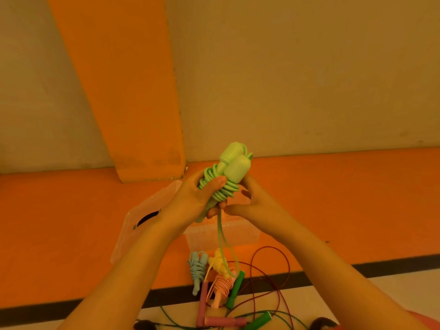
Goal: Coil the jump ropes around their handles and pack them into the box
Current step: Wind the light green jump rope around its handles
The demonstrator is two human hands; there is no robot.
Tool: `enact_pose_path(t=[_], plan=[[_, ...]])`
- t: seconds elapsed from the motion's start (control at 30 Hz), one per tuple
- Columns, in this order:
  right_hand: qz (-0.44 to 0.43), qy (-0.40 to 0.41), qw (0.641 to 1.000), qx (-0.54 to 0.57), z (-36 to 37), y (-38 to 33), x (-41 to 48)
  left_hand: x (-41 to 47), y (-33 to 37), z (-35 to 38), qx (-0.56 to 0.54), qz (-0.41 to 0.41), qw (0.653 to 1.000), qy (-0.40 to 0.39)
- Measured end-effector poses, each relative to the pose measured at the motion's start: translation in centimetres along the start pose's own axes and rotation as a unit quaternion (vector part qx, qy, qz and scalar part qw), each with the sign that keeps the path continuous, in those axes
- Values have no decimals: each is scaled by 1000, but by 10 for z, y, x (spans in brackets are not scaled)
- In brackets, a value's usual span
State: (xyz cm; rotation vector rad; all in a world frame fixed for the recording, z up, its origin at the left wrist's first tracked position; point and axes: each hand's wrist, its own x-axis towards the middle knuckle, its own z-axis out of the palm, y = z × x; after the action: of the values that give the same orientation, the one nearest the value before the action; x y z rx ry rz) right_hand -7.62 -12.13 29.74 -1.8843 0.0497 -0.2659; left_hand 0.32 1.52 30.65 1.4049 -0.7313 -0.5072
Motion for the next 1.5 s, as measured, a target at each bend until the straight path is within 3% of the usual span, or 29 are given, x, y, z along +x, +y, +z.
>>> enact_pose_path(t=[0.17,0.27,0.47,0.67,0.8,0.93,1.1,1.27,1.5], plan=[[-5,-38,988,148,4,-1,0,0,0,-2,-10,9,1000,-11],[4,-31,987,157,4,-2,2,-2,-1,-2,-27,6,999,-21],[47,-22,996,72,7,-5,0,1,-1,-8,9,-8,1000,28],[100,58,985,-125,0,-3,6,8,-15,-10,80,19,990,116],[71,59,972,-214,-8,-4,6,8,-24,-17,162,20,976,144],[3,64,923,-379,-13,-11,1,7,-32,-18,305,9,946,105],[-96,36,870,-482,-17,-23,-7,4,-18,-20,239,-43,970,-1],[-93,14,877,-471,-18,-25,-10,-3,-17,-14,275,-83,952,-105],[-62,-70,917,-389,-10,-18,-10,-5,-15,-16,329,-108,925,-158]])
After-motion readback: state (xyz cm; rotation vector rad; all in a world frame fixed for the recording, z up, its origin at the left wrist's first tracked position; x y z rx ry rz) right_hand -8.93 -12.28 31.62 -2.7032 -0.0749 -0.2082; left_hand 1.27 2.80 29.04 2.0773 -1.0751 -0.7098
